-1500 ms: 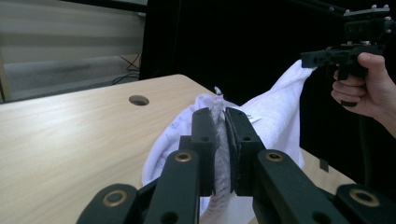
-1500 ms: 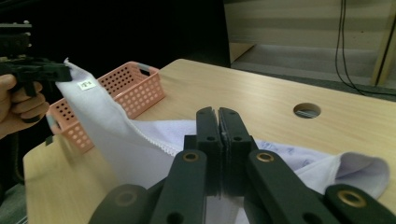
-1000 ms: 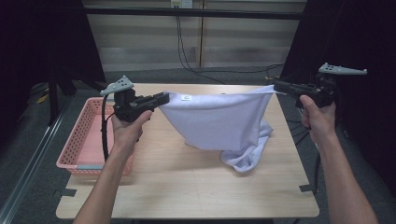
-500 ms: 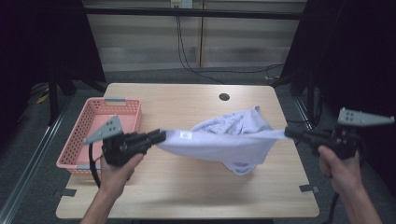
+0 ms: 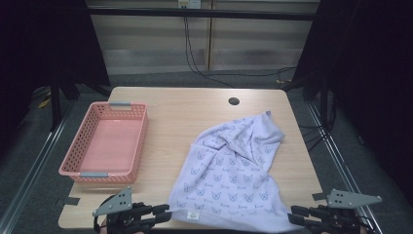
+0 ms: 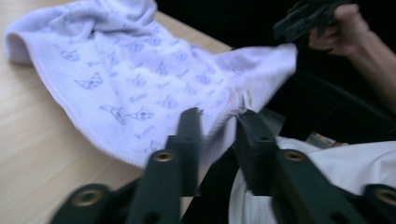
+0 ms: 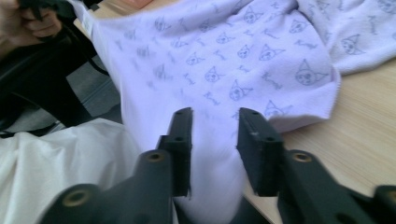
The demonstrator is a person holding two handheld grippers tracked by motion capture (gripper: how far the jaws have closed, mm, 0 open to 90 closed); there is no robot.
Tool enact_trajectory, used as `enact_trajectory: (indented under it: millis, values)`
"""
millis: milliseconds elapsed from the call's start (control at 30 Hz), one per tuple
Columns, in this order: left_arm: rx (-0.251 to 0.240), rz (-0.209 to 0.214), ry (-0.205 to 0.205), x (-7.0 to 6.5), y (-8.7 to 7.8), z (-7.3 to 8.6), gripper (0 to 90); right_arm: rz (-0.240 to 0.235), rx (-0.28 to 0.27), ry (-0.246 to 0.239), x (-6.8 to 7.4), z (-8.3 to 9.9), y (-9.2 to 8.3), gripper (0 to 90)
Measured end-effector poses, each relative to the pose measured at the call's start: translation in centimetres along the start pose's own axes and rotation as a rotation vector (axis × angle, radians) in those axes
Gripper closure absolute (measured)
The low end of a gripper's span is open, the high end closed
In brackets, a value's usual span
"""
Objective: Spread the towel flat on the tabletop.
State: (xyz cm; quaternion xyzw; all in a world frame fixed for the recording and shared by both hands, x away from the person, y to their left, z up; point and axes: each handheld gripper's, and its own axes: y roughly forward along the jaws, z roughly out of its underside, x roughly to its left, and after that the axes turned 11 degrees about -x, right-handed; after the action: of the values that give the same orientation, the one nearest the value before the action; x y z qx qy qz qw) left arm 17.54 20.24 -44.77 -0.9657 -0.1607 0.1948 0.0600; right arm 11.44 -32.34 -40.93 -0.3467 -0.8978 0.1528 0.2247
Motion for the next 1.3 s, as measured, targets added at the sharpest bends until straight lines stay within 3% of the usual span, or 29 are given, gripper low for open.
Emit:
enact_trajectory:
  millis: [33,100,233,267,333,433,467,500,533,700,733,767,833,867,933,1000,1067,1200,1300]
  values:
    - [-0.019,0.000,-0.005,0.4,-0.2,-0.1,63.4,-0.006,-0.015,-0.002,-0.2,-0.1,0.0,61.2]
    - [-0.023,-0.031,-0.012,1.2,-0.1,-0.5,63.5,0.032,-0.046,0.002,-1.0,-0.5,0.1,59.5]
    - [0.034,-0.086,-0.029,3.7,2.4,-1.8,64.1,0.081,-0.072,-0.038,-3.1,-1.1,2.1,59.2]
    - [0.042,-0.123,-0.012,4.3,3.4,-2.1,64.2,0.089,-0.060,-0.048,-3.7,-1.3,3.0,60.6]
    - [0.074,-0.111,-0.030,5.8,5.6,-2.5,64.8,0.092,-0.027,-0.060,-4.9,-1.7,4.9,63.0]
    - [0.161,-0.140,-0.002,7.9,8.8,-3.1,63.6,0.089,0.017,-0.054,-7.1,-2.2,7.9,66.4]
    - [0.161,-0.167,-0.006,8.6,9.6,-3.2,62.5,0.106,0.041,-0.065,-7.7,-2.3,8.8,66.4]
    - [0.139,-0.185,-0.023,9.4,10.1,-3.3,62.1,0.137,0.060,-0.078,-8.3,-2.4,9.7,66.2]
    - [0.138,-0.187,-0.037,10.1,10.5,-3.3,62.0,0.127,0.072,-0.063,-9.0,-2.4,10.3,66.0]
    - [0.206,-0.286,-0.033,11.8,12.1,-2.4,53.8,0.105,0.131,-0.036,-10.8,-1.7,12.6,65.9]
    - [0.207,-0.283,-0.043,12.1,12.2,-2.2,52.1,0.122,0.147,-0.033,-10.9,-1.5,12.9,68.8]
    - [0.209,-0.270,-0.053,12.2,12.4,-2.0,52.3,0.132,0.156,-0.019,-10.9,-1.3,13.0,76.6]
    - [0.233,-0.308,-0.019,12.0,12.8,-1.7,55.0,0.126,0.143,0.001,-10.9,-1.1,12.6,84.5]
    - [0.257,-0.284,-0.012,11.8,13.0,-1.6,58.4,0.121,0.133,0.007,-10.8,-1.2,12.3,85.8]
    - [0.297,-0.304,0.033,11.5,13.3,-1.1,68.6,0.116,0.104,0.009,-10.5,-1.2,11.5,86.7]
    - [0.312,-0.299,0.032,11.4,13.2,-1.1,82.2,0.124,0.101,0.003,-10.1,-1.0,10.8,86.9]
    - [0.319,-0.295,0.042,11.3,12.9,-1.1,87.7,0.116,0.078,0.006,-9.9,-0.9,10.1,86.4]
    - [0.276,-0.262,-0.020,10.8,11.4,-1.3,88.6,0.111,0.043,0.007,-9.4,-0.7,8.6,86.2]
    - [0.246,-0.239,-0.038,9.7,9.4,-1.3,88.6,0.107,0.034,0.012,-9.2,-0.2,7.6,87.2]
